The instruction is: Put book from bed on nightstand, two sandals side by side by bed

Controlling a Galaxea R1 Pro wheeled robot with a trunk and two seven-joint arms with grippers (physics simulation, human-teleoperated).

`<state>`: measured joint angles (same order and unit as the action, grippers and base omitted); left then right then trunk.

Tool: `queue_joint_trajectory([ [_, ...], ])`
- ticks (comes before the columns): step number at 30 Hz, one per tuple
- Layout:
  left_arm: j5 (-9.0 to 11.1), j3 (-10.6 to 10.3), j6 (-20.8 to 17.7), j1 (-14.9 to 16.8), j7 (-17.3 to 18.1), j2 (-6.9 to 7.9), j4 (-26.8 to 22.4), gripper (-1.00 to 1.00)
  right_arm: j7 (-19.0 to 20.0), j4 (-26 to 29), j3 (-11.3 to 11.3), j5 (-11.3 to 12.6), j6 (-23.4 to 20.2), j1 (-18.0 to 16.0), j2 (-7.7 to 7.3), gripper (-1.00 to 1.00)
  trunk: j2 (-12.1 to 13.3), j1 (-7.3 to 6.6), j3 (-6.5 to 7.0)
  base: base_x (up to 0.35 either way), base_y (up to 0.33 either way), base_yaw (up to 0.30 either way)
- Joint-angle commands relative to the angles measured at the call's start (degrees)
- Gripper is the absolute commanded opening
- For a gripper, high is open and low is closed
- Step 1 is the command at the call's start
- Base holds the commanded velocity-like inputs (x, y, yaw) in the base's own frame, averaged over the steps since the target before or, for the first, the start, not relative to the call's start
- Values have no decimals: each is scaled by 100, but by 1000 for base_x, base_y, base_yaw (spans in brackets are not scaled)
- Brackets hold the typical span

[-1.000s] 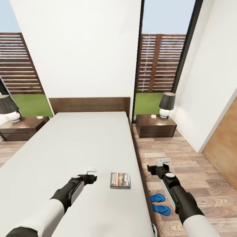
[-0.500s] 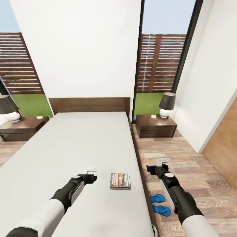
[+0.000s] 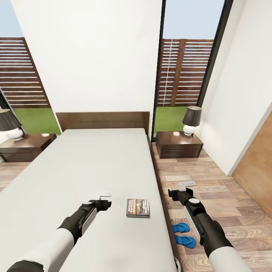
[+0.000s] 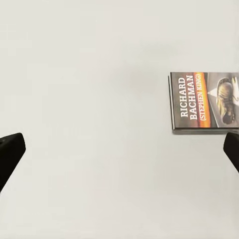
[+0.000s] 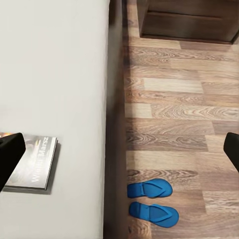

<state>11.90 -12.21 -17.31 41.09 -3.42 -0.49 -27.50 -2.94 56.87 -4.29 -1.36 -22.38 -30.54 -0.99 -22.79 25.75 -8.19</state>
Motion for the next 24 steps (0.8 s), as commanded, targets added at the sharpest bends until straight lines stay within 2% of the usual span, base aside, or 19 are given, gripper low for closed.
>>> queue_joint_trajectory([
  [1, 58, -36, -27, 4, -36, 5, -10, 100, -29, 9, -24, -14, -38, -5, -7, 100, -12, 4, -12, 0, 0, 0],
  [24, 56, -36, -27, 4, -36, 5, -17, 100, -24, 9, -28, -14, -38, -5, -7, 100, -12, 4, -12, 33, 0, 0],
])
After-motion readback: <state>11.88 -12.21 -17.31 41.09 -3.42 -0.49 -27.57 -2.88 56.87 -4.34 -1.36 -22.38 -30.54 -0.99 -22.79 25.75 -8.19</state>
